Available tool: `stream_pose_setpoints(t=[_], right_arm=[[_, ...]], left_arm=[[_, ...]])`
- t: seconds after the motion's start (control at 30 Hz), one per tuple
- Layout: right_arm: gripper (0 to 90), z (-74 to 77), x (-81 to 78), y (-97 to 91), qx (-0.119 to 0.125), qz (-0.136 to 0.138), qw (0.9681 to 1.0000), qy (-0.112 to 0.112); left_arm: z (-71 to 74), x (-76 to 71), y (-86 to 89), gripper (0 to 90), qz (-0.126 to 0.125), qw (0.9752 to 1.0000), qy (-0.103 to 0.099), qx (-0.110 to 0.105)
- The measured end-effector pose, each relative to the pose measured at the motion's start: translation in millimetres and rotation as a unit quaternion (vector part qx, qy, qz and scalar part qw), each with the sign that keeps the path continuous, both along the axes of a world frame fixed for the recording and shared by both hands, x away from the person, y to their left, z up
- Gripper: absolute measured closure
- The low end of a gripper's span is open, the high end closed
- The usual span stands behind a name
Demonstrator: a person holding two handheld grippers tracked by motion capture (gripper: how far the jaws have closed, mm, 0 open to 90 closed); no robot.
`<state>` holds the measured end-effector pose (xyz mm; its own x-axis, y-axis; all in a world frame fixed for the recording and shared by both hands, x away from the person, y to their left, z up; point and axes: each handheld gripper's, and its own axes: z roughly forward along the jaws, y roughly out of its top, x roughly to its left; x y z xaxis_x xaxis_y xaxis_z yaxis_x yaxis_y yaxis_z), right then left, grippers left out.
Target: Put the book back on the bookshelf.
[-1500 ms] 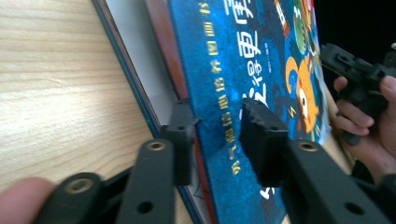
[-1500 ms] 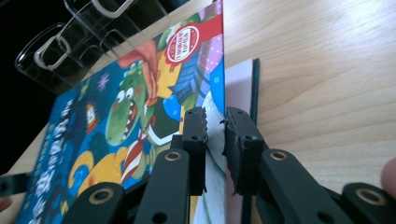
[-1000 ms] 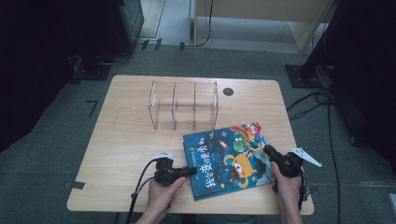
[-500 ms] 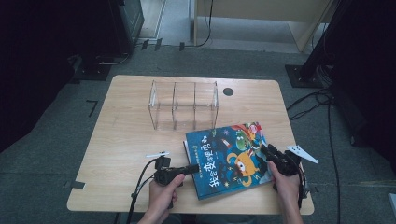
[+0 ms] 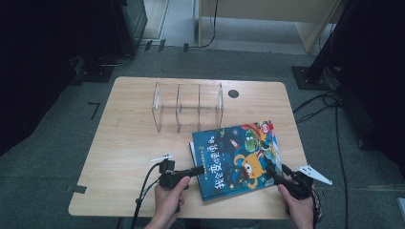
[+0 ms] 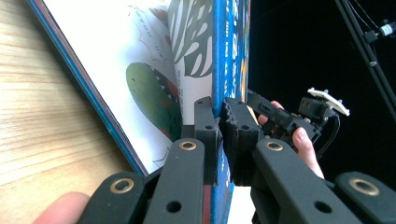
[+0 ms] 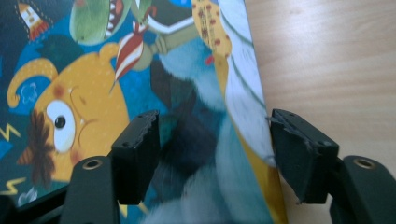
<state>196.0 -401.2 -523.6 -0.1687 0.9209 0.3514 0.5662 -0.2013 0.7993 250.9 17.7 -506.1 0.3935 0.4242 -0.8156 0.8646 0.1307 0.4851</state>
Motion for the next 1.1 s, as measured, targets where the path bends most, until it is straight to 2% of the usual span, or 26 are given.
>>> stream_pose_setpoints(t=[0.13, 0.3, 0.37, 0.4, 0.47, 0.53, 0.63, 0.8, 0.9, 1.0, 1.1], right_arm=[[27.3, -0.5, -10.3, 1.9, -0.005, -0.008, 0.9999, 0.012], [22.4, 0.2, -23.9, 9.2, -0.027, -0.031, 0.999, 0.017], [20.2, -2.9, -29.5, 13.7, -0.043, -0.036, 0.9983, 0.017], [19.1, -4.4, -31.8, 15.8, -0.052, -0.037, 0.9977, 0.024], [17.3, -4.9, -36.1, 18.7, -0.052, -0.042, 0.9973, 0.03], [17.4, -4.5, -41.3, 21.5, -0.041, -0.039, 0.9978, 0.036], [17.3, -4.6, -48.0, 31.5, -0.065, -0.027, 0.9969, 0.035], [15.5, -5.1, -54.2, 57.0, -0.087, 0.009, 0.9957, 0.032], [9.9, -7.2, -53.7, 71.6, -0.115, 0.022, 0.9928, 0.026], [6.1, -9.7, -54.2, 84.6, -0.14, 0.035, 0.9894, 0.018], [0.0, -12.6, -54.5, 96.8, -0.172, 0.041, 0.9842, 0.017]], left_arm=[[1.3, 0.1, -0.4, 86.0, 0.0, 1.0, 0.003, -0.005], [4.6, 1.9, -1.1, 87.6, 0.006, 0.9993, 0.014, -0.035], [6.5, 1.9, -2.0, 88.2, 0.009, 0.9989, 0.014, -0.043], [7.9, 1.6, -2.6, 88.4, 0.011, 0.9989, 0.013, -0.044], [10.0, 1.0, -3.7, 88.6, 0.014, 0.9989, 0.007, -0.045], [10.5, 0.3, -4.1, 88.6, 0.014, 0.9989, 0.008, -0.044], [10.5, -0.2, -4.9, 88.7, 0.015, 0.9988, 0.008, -0.046], [10.5, 0.5, -6.7, 89.3, 0.013, 0.998, 0.02, -0.059], [12.2, 0.4, -7.3, 89.3, 0.016, 0.998, 0.02, -0.058], [13.4, 0.7, -7.5, 89.6, 0.017, 0.9973, 0.03, -0.064], [14.3, 0.3, -8.4, 89.7, 0.017, 0.9969, 0.035, -0.068]])
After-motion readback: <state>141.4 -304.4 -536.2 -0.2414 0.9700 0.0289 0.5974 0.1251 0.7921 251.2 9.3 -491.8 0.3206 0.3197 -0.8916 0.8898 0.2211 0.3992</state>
